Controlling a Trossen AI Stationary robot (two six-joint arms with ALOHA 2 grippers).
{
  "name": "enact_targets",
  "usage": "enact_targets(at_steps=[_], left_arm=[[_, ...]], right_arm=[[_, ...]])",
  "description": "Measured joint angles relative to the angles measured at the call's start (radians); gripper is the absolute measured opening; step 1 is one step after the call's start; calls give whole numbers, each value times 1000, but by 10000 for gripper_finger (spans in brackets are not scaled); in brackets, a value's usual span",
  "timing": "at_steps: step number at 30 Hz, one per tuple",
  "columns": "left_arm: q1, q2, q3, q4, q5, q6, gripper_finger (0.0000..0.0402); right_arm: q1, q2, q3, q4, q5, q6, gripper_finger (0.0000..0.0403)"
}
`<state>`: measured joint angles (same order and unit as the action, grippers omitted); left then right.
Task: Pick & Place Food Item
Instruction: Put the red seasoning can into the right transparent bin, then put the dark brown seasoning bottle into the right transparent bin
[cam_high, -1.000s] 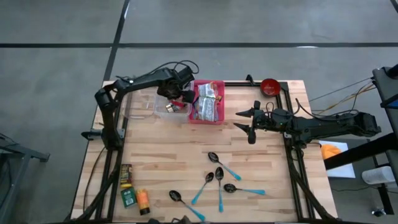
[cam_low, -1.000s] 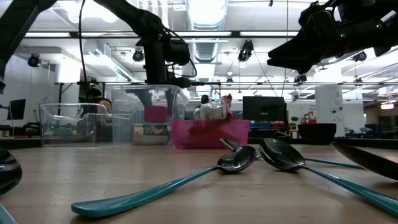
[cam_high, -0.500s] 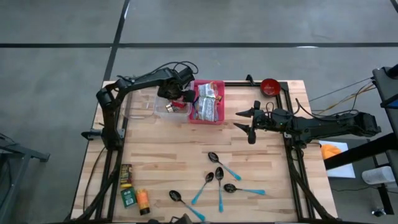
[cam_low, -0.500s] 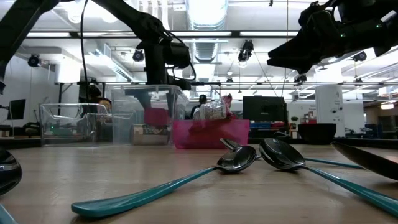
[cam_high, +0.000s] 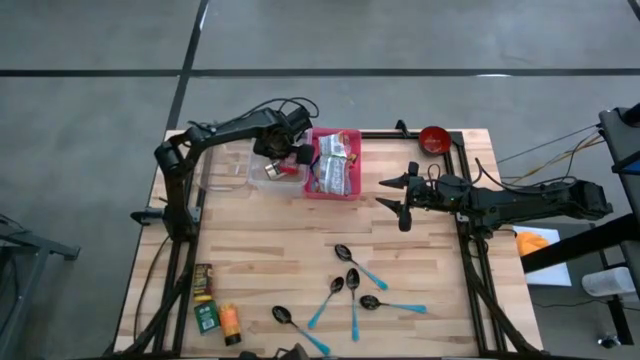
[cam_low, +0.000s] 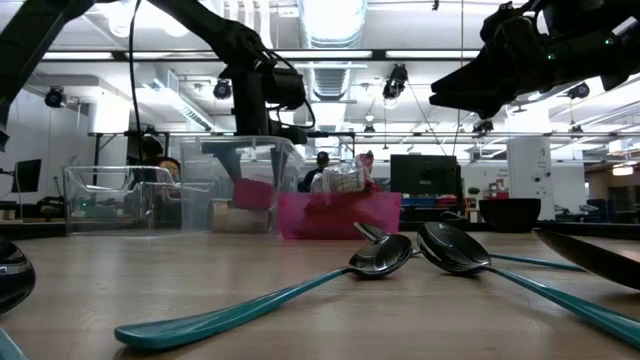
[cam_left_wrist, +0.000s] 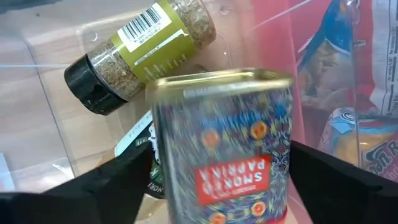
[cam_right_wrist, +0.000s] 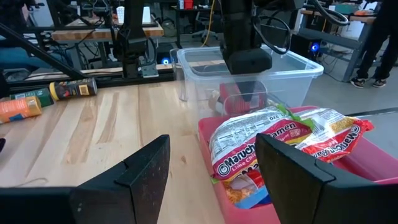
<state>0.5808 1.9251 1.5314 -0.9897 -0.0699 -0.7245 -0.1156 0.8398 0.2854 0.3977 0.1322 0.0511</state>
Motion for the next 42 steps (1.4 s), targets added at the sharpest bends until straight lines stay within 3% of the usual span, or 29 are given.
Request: enact_targets(at_steps=[3,10,27,37,42], left_arm=[[0,-1,0,2,3,3,394],[0,-7,0,1,7,-5,369],[-18,-184,0,-13,-28,12,368],[-192,-298,0,-64,-127,2,368],[-343,-347,0,-199,-236,-171,368]], right_arm=[[0,0,0,0,0,-1,235],[0,0,0,0,0,0,235],[0,0,0,0,0,-2,235],[0,0,0,0,0,-1,235],[0,0,0,0,0,0,235]])
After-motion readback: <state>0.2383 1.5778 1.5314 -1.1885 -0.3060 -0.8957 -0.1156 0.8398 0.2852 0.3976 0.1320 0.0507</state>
